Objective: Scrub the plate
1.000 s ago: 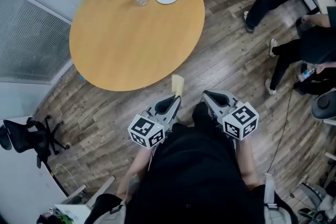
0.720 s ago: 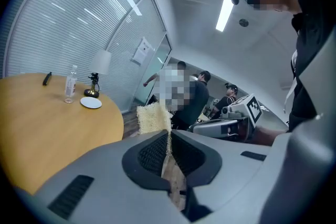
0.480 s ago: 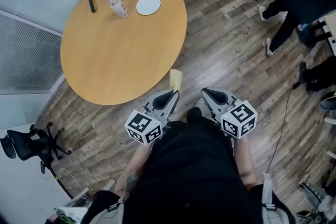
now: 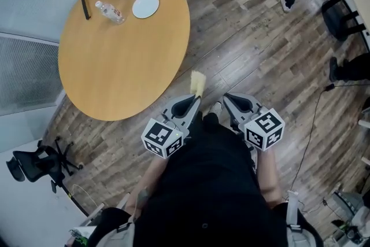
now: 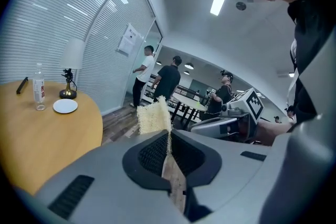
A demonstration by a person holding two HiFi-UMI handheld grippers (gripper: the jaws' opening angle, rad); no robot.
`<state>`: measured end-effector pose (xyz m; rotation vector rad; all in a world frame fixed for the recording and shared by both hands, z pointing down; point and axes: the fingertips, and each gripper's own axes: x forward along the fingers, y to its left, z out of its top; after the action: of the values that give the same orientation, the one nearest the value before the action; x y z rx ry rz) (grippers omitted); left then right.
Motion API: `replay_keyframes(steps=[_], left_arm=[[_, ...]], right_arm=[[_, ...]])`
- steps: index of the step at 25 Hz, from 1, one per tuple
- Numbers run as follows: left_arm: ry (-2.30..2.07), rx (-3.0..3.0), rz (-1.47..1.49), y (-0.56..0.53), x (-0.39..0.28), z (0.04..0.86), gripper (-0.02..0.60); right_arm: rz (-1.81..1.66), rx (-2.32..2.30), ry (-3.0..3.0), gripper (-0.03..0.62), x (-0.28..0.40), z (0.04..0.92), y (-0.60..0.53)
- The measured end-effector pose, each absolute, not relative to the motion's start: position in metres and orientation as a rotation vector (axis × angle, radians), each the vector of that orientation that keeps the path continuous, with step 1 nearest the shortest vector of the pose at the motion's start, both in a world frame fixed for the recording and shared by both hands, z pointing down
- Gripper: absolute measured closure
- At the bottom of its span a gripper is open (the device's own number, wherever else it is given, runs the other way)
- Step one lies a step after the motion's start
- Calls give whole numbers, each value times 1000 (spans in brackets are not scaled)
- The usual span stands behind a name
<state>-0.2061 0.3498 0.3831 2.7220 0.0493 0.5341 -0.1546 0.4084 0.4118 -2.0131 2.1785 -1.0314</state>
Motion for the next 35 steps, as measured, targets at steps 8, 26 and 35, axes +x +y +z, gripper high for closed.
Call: replay_keyframes(steps=[8, 26, 35], left_arm=[[49, 2708, 547, 308, -182, 396, 555], [-67, 2730, 490, 143, -139, 395, 557], [-401, 2599, 445, 75, -157, 411, 558]], right_arm=[[-1052, -2046, 2167, 576, -132, 419, 373], [-1054, -2131, 2278, 576, -79, 396, 225], [-1151, -1900, 2495, 576, -67, 409, 160]])
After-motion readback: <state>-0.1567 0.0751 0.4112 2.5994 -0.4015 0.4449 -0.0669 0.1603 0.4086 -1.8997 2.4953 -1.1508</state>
